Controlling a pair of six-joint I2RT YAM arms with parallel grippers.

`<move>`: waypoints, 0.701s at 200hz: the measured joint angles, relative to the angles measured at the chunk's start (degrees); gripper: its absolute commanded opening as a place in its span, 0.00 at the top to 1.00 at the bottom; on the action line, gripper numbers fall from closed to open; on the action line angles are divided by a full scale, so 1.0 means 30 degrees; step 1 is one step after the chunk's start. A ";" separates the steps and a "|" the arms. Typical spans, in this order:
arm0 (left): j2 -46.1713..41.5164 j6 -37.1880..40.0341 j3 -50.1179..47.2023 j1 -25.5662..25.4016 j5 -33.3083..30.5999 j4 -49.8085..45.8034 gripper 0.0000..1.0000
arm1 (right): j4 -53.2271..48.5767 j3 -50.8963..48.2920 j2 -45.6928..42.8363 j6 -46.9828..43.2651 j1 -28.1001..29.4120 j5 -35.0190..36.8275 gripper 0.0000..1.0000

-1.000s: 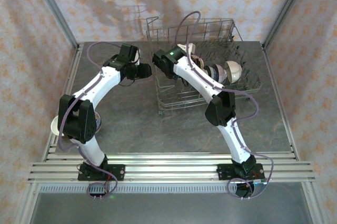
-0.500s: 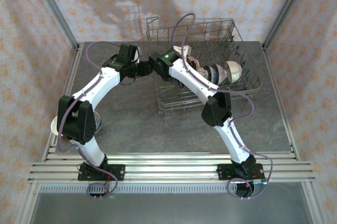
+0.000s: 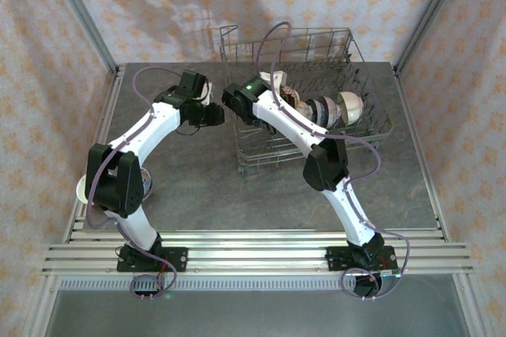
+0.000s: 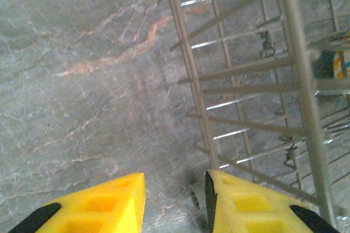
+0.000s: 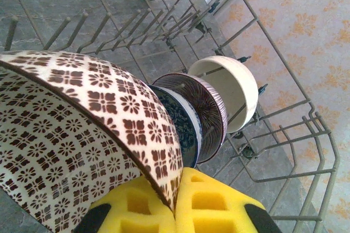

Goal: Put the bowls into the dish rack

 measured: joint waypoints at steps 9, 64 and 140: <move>-0.0044 0.0087 -0.0299 0.0000 0.0058 -0.0015 0.66 | 0.0029 -0.0036 -0.0007 -0.0007 -0.0029 0.0015 1.00; -0.0102 0.0372 -0.1676 -0.0459 0.0525 -0.0437 0.68 | 0.0262 -0.0036 -0.0007 -0.0131 -0.0415 0.0160 1.00; 0.0182 0.0619 -0.1843 -0.2557 0.0663 -0.0576 0.68 | 0.0321 -0.0029 -0.0007 -0.0896 -0.0678 0.0357 1.00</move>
